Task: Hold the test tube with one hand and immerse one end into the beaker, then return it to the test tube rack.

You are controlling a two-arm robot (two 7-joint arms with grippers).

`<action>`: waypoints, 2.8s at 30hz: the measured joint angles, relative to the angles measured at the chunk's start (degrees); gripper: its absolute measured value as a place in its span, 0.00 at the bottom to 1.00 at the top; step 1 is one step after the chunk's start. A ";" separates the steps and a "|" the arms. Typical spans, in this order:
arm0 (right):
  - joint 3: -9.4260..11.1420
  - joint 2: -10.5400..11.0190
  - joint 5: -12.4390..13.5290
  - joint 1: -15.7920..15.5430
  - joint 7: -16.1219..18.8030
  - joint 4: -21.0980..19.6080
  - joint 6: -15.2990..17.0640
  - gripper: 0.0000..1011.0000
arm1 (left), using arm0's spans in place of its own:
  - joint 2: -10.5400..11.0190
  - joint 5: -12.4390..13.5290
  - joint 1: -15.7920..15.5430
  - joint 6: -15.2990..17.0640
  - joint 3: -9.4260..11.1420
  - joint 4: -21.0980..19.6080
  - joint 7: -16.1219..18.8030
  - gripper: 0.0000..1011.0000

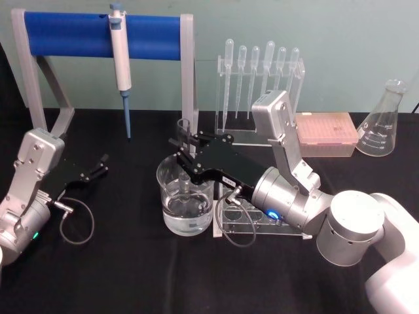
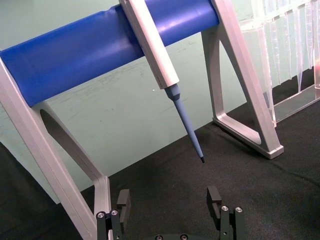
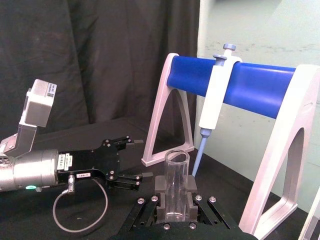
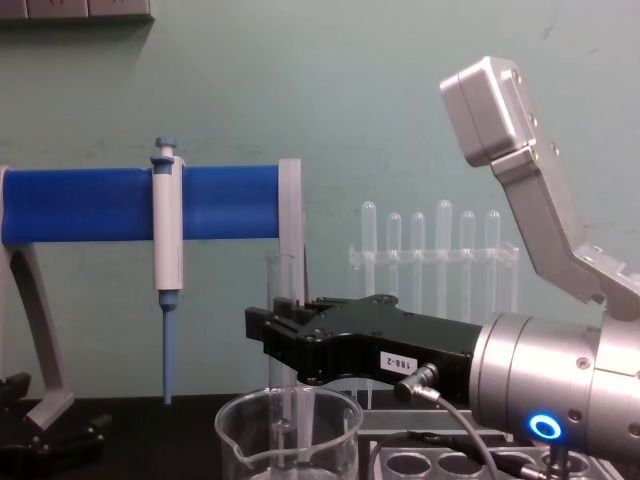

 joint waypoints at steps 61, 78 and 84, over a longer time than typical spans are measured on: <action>13.99 13.78 6.14 -15.90 -4.74 -21.72 1.74 0.23 | 0.00 0.00 0.00 0.00 0.00 0.00 0.00 0.99; 13.50 13.12 4.89 -17.17 -4.82 -20.97 2.46 0.23 | 0.00 0.00 0.00 0.00 0.00 0.00 0.00 0.99; 12.55 12.27 4.28 -16.18 -3.93 -18.90 1.39 0.23 | 0.00 0.00 0.00 0.00 0.00 0.00 0.00 0.99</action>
